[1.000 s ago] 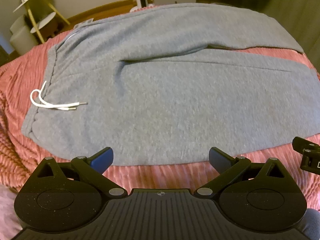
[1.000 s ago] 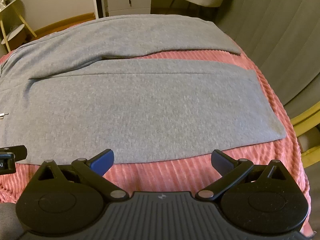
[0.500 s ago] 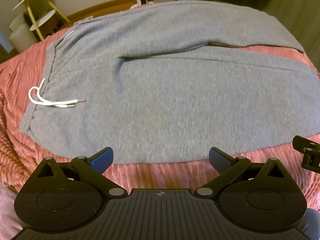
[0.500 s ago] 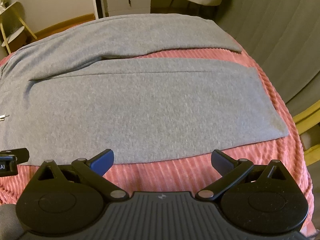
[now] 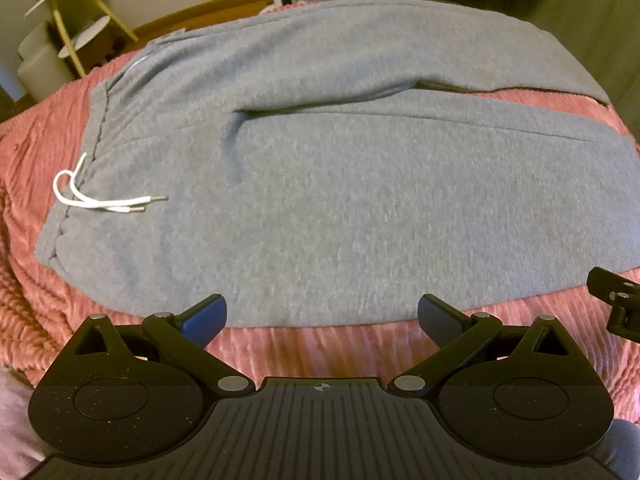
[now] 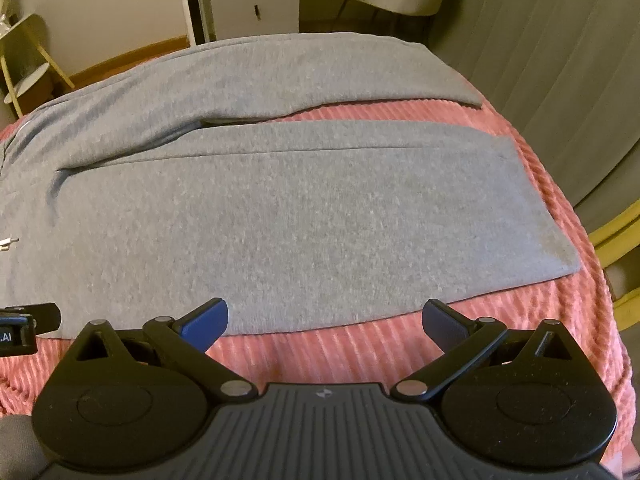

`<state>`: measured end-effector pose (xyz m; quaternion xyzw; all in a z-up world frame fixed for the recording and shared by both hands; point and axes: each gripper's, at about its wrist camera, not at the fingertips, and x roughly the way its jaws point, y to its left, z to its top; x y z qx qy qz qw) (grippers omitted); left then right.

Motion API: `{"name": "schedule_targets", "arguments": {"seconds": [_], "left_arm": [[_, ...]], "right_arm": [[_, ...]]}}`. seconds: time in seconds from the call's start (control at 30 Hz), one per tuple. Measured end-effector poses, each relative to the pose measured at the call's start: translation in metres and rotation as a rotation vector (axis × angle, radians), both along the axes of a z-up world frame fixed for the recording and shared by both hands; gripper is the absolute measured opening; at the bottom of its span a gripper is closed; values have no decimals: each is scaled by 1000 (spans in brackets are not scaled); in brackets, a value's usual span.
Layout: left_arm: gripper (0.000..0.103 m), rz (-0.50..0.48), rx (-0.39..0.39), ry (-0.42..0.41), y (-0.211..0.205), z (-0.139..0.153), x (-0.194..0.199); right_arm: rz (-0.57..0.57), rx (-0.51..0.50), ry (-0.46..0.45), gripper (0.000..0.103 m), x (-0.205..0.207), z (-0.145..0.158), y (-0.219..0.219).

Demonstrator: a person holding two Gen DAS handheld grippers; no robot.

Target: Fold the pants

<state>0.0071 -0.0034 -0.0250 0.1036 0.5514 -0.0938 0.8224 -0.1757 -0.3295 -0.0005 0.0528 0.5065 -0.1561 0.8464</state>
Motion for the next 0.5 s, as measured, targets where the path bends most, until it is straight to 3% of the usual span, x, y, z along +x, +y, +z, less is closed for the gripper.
{"name": "schedule_targets", "arguments": {"seconds": [0.5], "left_arm": [[103,17,-10,30,0,-15,11]], "right_arm": [[28,46,-118,103,2,-4,-6]]}}
